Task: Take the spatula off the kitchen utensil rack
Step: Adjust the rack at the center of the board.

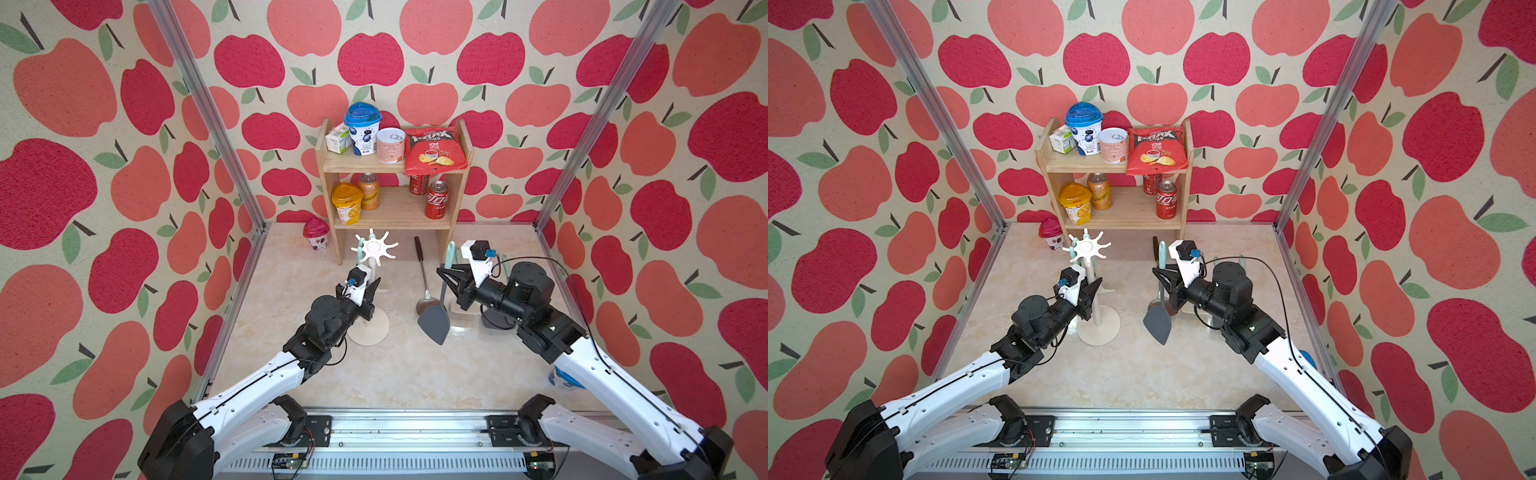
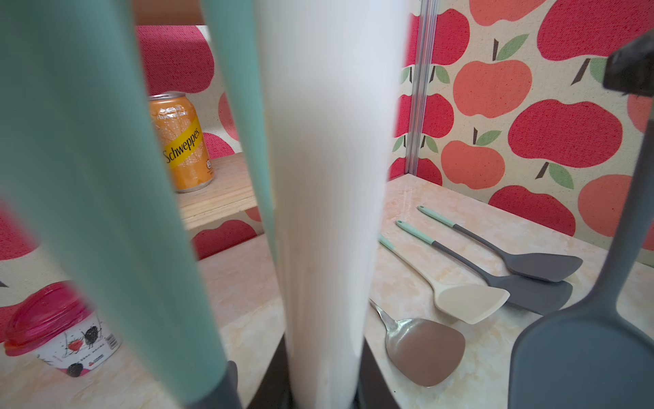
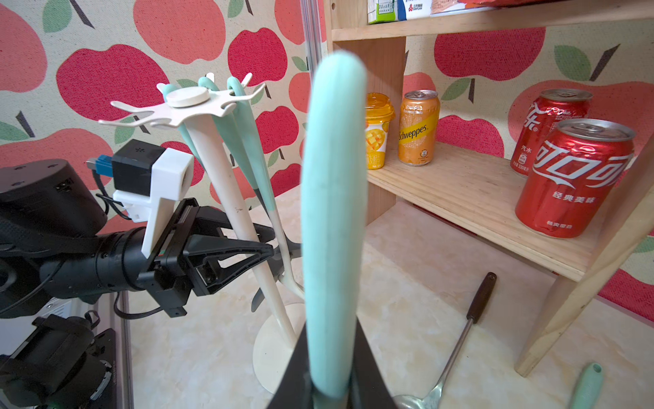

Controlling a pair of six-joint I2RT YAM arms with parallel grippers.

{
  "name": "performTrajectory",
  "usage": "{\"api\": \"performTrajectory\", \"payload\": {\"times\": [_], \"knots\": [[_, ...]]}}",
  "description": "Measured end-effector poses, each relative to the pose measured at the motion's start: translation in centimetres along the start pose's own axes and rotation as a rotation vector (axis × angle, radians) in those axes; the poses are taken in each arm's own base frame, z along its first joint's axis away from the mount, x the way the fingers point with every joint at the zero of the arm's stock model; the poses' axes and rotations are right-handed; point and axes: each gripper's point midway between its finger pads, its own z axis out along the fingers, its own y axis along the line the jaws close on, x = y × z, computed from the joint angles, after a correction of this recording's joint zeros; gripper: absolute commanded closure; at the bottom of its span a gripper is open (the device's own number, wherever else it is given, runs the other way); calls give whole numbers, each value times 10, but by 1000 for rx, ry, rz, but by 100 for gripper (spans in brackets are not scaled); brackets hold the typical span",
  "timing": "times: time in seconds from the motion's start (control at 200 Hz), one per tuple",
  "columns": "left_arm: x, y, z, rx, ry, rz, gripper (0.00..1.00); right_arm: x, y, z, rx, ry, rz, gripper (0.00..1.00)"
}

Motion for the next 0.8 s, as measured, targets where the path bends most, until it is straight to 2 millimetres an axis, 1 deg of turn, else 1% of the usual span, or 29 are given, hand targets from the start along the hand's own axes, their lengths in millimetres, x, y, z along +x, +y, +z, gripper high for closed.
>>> {"api": "performTrajectory", "payload": {"times": [0.12, 0.295, 0.425, 0.59, 0.8], "knots": [[0, -1, 0, 6, 3, 4, 100, -2, 1, -3, 1, -8, -1, 100], [-1, -2, 2, 13, 16, 9, 100, -1, 2, -7, 0, -13, 2, 100], [0, 0, 1, 16, 28, 9, 100, 4, 2, -6, -1, -3, 15, 100], [1, 5, -7, 13, 50, 0, 100, 7, 3, -5, -12, 4, 24, 100], [3, 20, -26, -9, 89, -32, 100, 11, 7, -2, -43, 18, 33, 100]]}}
